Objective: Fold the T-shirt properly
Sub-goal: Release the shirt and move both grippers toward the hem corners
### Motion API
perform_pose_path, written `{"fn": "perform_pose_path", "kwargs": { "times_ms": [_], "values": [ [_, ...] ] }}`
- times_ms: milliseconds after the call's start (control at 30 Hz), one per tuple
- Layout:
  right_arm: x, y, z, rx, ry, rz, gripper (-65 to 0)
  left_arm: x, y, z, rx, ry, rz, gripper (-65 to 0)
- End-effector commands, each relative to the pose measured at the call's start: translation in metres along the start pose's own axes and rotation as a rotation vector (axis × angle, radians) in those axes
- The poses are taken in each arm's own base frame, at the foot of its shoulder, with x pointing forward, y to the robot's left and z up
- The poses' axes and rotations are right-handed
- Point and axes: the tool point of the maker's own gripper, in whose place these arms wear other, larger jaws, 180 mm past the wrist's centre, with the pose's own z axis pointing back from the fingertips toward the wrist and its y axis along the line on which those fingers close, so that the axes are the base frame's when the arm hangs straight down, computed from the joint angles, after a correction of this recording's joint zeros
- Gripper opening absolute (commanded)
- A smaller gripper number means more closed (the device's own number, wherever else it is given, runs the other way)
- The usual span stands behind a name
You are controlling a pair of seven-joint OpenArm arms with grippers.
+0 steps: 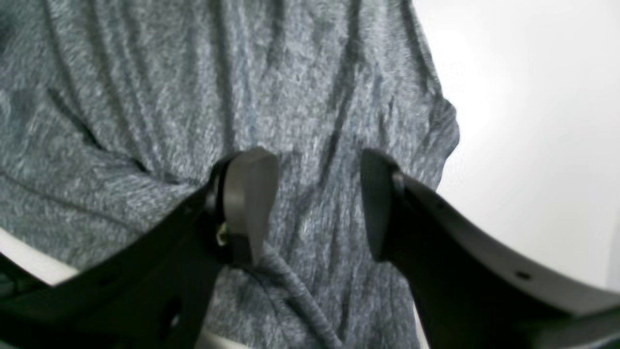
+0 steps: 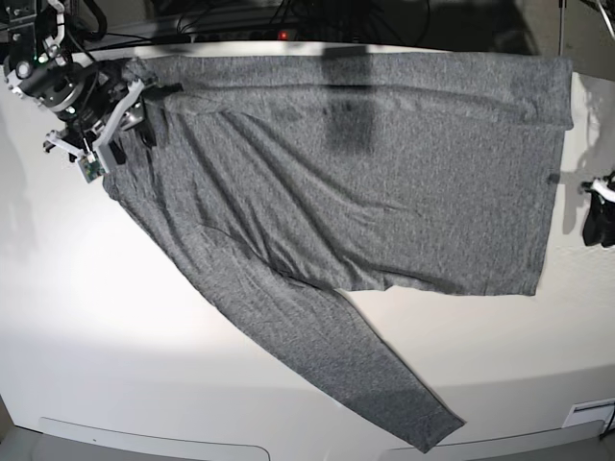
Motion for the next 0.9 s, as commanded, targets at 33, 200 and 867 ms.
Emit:
{"fn": "perform_pose_path", "kwargs": {
  "times_ms": [33,200,867],
  "values": [
    [0.015,-0.006,0.000,-0.019,-0.033,0.006,-33.7,0.019,0.011,-0.015,-0.014,-0.020,-0.003,-44.5],
    [0.031,-0.009,-0.004,-0.031,-0.073,-0.007,-33.7,0.019,0.027,-0.062,-0.021,0.023,0.044,-44.5],
    [0.052,-0.023,-0.009,-0.060,-0.075,-0.003,-33.7,-0.012,-0.008,-0.154,-0.041,0.134,-0.104,-44.6]
  ]
}}
